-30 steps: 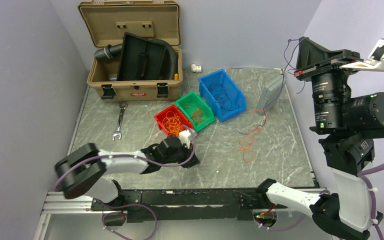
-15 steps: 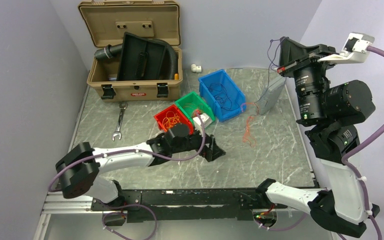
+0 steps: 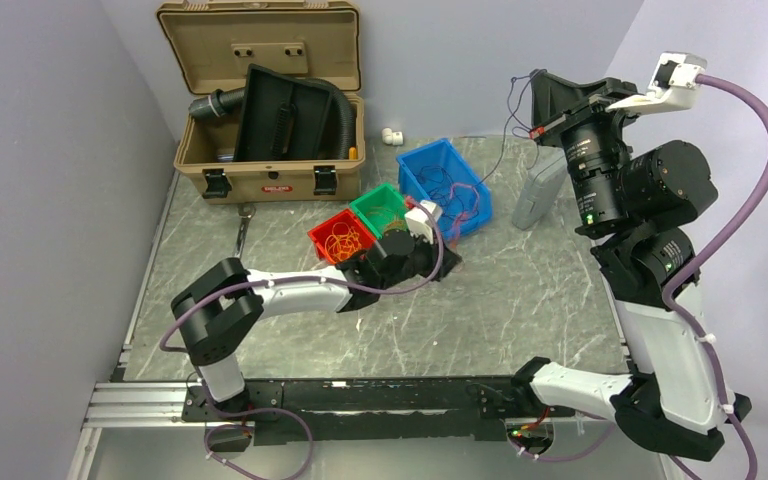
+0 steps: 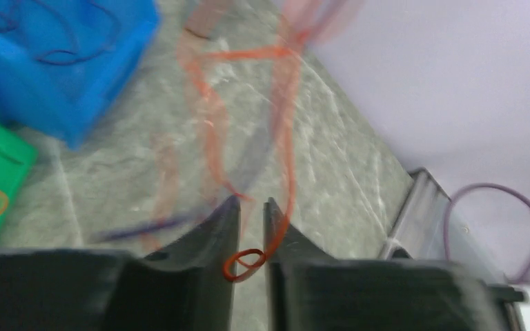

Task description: Untangle the cables

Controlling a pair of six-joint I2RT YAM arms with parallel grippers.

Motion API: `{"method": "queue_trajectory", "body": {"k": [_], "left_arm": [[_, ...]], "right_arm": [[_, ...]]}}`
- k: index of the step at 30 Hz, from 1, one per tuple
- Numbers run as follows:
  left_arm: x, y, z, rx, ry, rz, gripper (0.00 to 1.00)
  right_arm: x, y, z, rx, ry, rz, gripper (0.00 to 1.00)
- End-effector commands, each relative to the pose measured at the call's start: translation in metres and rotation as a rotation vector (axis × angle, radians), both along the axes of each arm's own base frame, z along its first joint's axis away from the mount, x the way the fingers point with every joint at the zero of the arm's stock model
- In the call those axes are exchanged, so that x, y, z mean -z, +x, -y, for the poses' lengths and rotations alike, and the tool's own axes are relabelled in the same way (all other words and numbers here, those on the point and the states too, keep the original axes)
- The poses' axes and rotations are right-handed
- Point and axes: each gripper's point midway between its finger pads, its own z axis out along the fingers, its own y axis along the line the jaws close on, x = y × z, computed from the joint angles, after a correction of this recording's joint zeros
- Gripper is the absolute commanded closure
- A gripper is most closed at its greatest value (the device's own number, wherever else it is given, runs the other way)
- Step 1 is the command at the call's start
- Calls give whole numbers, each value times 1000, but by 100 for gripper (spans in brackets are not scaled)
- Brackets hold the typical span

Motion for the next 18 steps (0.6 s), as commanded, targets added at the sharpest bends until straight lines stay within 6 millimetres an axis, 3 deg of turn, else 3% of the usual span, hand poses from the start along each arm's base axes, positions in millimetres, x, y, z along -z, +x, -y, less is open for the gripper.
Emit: {"method": "queue_trajectory", "body": {"k": [1, 4, 7, 8, 11, 12, 18], "left_arm": [[-22, 47, -24, -218, -93, -15, 99], [-20, 46, -55, -288, -69, 22, 100], [-6, 43, -93, -332, -4, 14, 100], [8, 39, -109, -339, 33, -6, 100], [34, 32, -166, -392, 125, -66, 100], [30, 29, -187, -421, 124, -69, 100], [50, 16, -306, -638, 311, -141, 100]], "right_arm": [[-21, -17, 6, -36, 55, 56, 100], [-18, -18, 12, -10, 46, 47, 100], [-11, -20, 25, 47, 41, 34, 100], [-7, -19, 29, 68, 38, 23, 100], [3, -22, 50, 156, 40, -10, 100], [8, -23, 57, 190, 39, -24, 100], [42, -31, 107, 444, 4, -140, 100]]}}
